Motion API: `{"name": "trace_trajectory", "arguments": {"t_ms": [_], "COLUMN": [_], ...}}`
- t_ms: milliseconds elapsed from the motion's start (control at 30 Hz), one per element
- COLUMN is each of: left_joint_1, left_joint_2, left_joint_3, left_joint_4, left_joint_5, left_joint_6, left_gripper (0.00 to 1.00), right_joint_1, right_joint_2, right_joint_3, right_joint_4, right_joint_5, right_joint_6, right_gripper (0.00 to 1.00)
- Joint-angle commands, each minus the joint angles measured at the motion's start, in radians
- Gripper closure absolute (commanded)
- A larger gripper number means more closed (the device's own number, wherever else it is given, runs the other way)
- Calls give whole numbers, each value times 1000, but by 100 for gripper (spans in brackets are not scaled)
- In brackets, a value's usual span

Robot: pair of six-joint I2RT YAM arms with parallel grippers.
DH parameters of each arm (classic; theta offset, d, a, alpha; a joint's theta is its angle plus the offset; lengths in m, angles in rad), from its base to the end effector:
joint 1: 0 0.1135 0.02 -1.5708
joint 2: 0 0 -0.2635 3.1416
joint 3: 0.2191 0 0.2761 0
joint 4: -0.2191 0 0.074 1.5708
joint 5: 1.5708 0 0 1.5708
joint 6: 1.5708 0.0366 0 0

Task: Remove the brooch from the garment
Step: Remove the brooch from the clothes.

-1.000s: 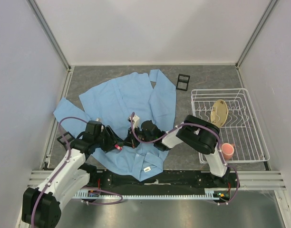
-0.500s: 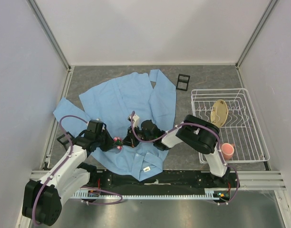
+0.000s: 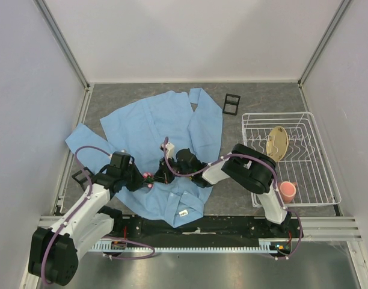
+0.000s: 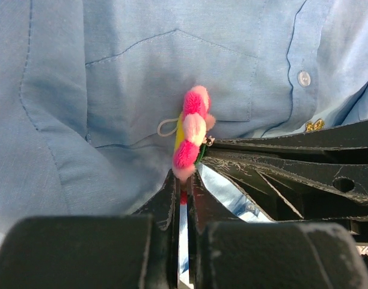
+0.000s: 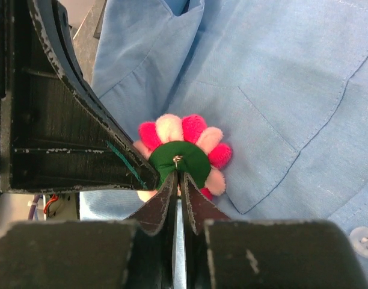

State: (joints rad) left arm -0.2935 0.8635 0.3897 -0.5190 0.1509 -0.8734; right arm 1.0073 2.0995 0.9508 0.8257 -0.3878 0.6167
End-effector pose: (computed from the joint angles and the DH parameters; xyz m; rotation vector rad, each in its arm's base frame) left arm 0.1670 -0.0562 0.1519 -0.7073 2.5811 -0.6071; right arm 0.2128 0.3628 0.0855 -0.7101 2.0352 1.4032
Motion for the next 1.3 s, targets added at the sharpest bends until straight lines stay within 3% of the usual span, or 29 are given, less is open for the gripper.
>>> {"name": "trace_trajectory", "arguments": {"t_ms": [0, 167, 467, 533, 600, 633, 667, 700, 833, 900, 1100, 1267], "left_joint_1": [-4, -4, -4, -4, -4, -4, -4, -4, -4, -4, -4, -4], "left_joint_2": [2, -20, -6, -6, -4, -4, -6, -6, -6, -6, -6, -6], "left_joint_3": [-38, -40, -32, -31, -31, -31, -31, -31, -29, -29, -29, -29], "left_joint_4": [48, 37, 28, 28, 27, 28, 28, 28, 28, 28, 28, 28], "left_joint_5": [27, 18, 7, 6, 6, 6, 7, 9, 7, 7, 10, 12], "left_joint_6": [-9, -22, -19, -19, -18, -18, -18, -18, -16, -16, -16, -16], "left_gripper": [98, 98, 98, 98, 98, 98, 98, 98, 98, 98, 98, 98], "right_joint_1": [5, 5, 5, 5, 4, 2, 2, 2, -10, -15, -41, -42], "right_joint_2": [1, -13, -47, -50, -47, -44, -39, -30, -21, -27, -6, 19], "right_joint_3": [52, 80, 57, 55, 63, 66, 69, 75, 48, 25, 3, 8], "right_joint_4": [-26, -135, -132, -119, -114, -111, -109, -99, -28, 9, 90, 105], "right_joint_5": [20, 61, 33, 12, 6, -9, -19, -31, -66, -69, -112, -114], "right_joint_6": [-11, -57, -51, -35, -25, -20, -14, -11, 38, 51, 118, 126], "right_gripper": [84, 81, 69, 70, 79, 90, 92, 91, 72, 70, 70, 78]}}
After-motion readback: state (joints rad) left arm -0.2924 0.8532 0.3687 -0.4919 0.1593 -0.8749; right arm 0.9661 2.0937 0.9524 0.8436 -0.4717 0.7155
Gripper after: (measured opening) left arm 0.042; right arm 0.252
